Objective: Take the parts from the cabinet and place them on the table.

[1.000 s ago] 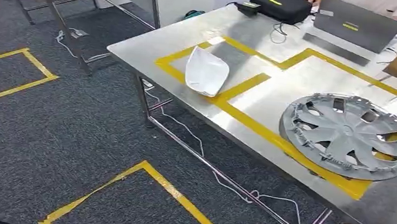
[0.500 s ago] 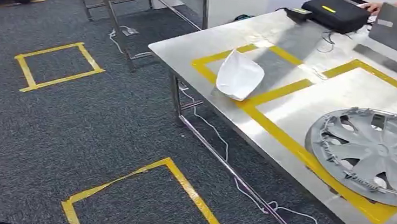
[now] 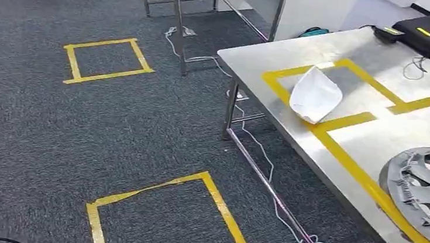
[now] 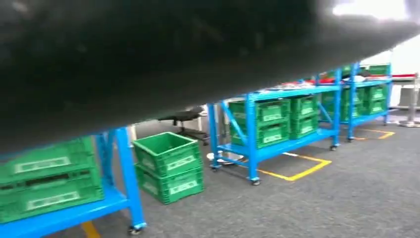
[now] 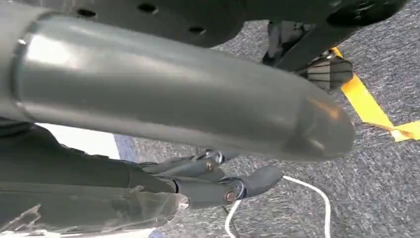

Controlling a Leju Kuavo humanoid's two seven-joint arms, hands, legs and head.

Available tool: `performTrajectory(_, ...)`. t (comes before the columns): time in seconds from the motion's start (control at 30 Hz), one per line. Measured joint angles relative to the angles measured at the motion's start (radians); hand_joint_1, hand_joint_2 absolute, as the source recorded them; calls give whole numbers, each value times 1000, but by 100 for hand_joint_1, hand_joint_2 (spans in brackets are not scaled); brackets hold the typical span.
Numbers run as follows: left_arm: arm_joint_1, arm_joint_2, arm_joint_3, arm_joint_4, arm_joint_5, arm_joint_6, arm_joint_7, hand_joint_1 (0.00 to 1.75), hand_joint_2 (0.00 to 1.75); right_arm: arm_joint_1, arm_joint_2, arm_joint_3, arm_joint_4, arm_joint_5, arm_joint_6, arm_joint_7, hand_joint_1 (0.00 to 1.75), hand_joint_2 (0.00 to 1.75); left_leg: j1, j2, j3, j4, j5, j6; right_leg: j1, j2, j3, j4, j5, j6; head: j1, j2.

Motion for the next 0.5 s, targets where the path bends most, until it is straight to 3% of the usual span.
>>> performTrajectory(0.03, 0, -2, -4, 0, -1, 0, 2, 0, 0, 0, 0, 0, 0, 0, -1, 0, 0, 0, 1, -13, 1, 0, 0, 0, -1, 2, 26, -62, 42, -2, 0, 0)
performTrajectory(0.07, 0, -4, -7, -1, -3, 0, 4, 0, 0, -1, 0, 0, 0, 0, -2, -2, 0, 0, 3, -28, 2, 1, 0, -2, -3, 15, 71, -162, 98, -3, 0, 0)
performTrajectory(0.1, 0, -5, -11, -4, -3, 0, 7, 0, 0, -1, 0, 0, 0, -2, -3, -3, 0, 0, 4, -41, 3, 1, 0, -5, -9, 52, 113, -250, 138, -2, 0, 0)
performTrajectory(0.13, -1, -6, -13, -8, -6, 0, 10, 0, 0, 0, 0, 0, 0, -3, -4, -3, 0, 0, 0, -52, -3, 6, 1, -12, -14, 99, 126, -283, 128, 0, 0, 0)
performTrajectory(0.2, 0, -8, -24, -13, -11, 0, 23, 0, 0, -2, -1, 0, -1, -8, -5, -4, 0, 0, 6, -72, -13, 5, 8, -24, -10, 80, 133, -286, 127, -4, -1, 0)
performTrajectory(0.27, 6, -13, -35, -15, -17, 0, 31, 0, 0, -2, -2, 0, -2, -12, -5, -5, 0, 0, 11, -94, -17, -1, 17, -38, -6, 60, 133, -288, 133, -19, -1, 0)
performTrajectory(0.3, 8, -15, -39, -16, -18, 0, 35, 0, 0, -3, -2, -1, -2, -13, -5, -5, 0, 0, 11, -53, -22, 9, 6, -39, -10, 46, 135, -295, 140, -29, -2, 0)
performTrajectory(0.33, 6, -16, -42, -18, -18, 0, 40, 0, 0, -3, -2, -1, -2, -12, -5, -6, 0, 0, 3, 4, -39, 44, -22, -40, -9, 36, 135, -297, 140, -36, -5, 0)
performTrajectory(0.37, 2, -16, -46, -21, -19, 0, 45, 0, 0, -2, -2, -1, -2, -11, -5, -5, 0, 0, 3, 26, -74, 122, -67, -43, -6, 22, 134, -297, 140, -40, -6, 0)
performTrajectory(0.43, 6, -18, -56, -21, -18, 0, 53, 0, 0, 2, -3, -1, -2, -8, -6, -5, 0, 0, 3, 36, -147, 283, -134, -47, -4, -7, 131, -297, 139, -43, -5, 0)
performTrajectory(0.47, 9, -19, -58, -21, -15, 0, 53, 0, 0, 2, -3, -1, -2, -7, -6, -5, 0, 0, 3, 37, -163, 319, -140, -47, -3, -19, 130, -297, 139, -43, -6, 0)
performTrajectory(0.5, 11, -19, -59, -21, -13, 0, 54, 0, 0, 1, -3, -1, -2, -6, -6, -5, 0, 0, 3, 37, -154, 308, -122, -48, -3, -32, 130, -297, 139, -43, -5, 0)
